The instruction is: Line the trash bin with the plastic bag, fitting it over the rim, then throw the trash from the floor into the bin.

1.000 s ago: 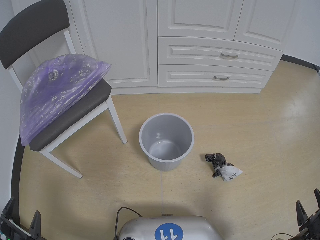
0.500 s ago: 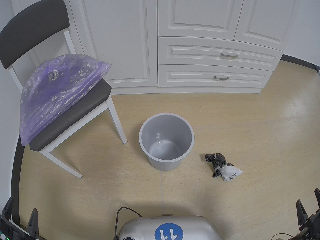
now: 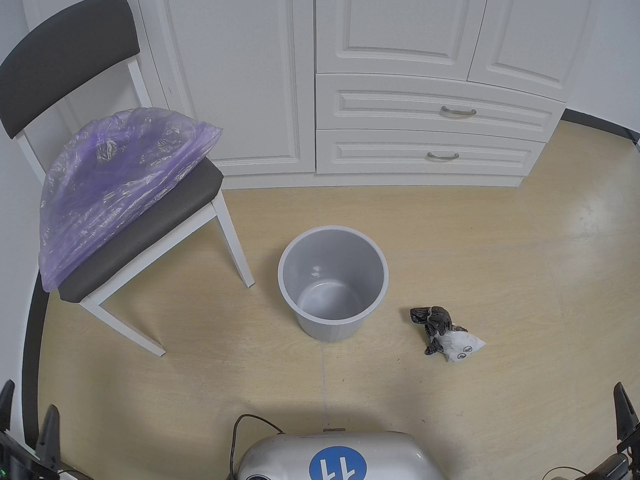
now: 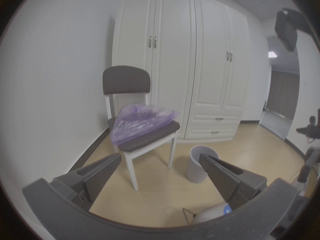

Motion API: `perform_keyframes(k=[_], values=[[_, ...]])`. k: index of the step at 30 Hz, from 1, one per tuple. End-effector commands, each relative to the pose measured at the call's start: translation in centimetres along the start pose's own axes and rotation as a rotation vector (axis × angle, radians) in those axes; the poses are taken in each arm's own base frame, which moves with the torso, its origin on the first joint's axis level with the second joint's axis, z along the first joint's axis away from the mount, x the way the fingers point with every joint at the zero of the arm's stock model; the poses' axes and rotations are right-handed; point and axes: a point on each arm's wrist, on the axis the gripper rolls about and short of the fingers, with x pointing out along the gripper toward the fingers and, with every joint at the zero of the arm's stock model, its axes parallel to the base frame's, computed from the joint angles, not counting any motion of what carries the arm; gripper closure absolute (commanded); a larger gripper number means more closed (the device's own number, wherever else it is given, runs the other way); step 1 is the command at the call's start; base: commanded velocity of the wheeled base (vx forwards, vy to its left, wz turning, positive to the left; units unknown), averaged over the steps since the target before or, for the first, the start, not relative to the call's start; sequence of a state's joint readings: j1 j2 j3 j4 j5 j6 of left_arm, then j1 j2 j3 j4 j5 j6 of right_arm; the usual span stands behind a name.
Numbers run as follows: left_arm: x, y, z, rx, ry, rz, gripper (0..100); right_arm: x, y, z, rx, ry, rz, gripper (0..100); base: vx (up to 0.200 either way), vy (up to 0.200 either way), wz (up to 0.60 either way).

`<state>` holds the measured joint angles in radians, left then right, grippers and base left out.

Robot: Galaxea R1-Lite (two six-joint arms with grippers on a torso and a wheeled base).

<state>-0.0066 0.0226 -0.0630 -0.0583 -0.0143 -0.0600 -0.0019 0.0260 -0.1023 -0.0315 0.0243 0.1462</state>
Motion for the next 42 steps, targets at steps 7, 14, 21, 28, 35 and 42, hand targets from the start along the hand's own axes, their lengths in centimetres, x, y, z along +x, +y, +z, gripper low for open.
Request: perform_keyframes(k=[7, 14, 21, 28, 35, 42], values=[[7.7, -0.5, 9.3, 0.153, 0.207, 0.033, 0, 7.9, 1.4, 8.6, -0.075, 0.244, 0.096, 0, 0.0, 0.0, 0.0], [16.4, 1.0, 11.7, 0.317, 0.359, 0.201, 0, 12.8, 1.4, 9.2, -0.048, 0.254, 0.09, 0, 0.0, 0.0, 0.0], [21.5, 7.7, 10.6, 0.532, 0.464, 0.295, 0, 14.3, 1.4, 8.7, -0.042, 0.262, 0.118, 0, 0.0, 0.0, 0.0], [21.4, 11.2, 7.5, 0.467, 0.567, 0.24, 0, 15.1, 1.6, 8.0, -0.035, 0.31, 0.13, 0, 0.0, 0.0, 0.0], [21.3, 14.9, 5.7, 0.475, 0.598, 0.344, 0, 16.5, 1.5, 7.0, -0.011, 0.38, 0.118, 0, 0.0, 0.0, 0.0], [21.9, 16.0, 3.3, 0.48, 0.56, 0.31, 0, 16.8, 1.5, 7.1, 0.007, 0.383, 0.116, 0, 0.0, 0.0, 0.0]])
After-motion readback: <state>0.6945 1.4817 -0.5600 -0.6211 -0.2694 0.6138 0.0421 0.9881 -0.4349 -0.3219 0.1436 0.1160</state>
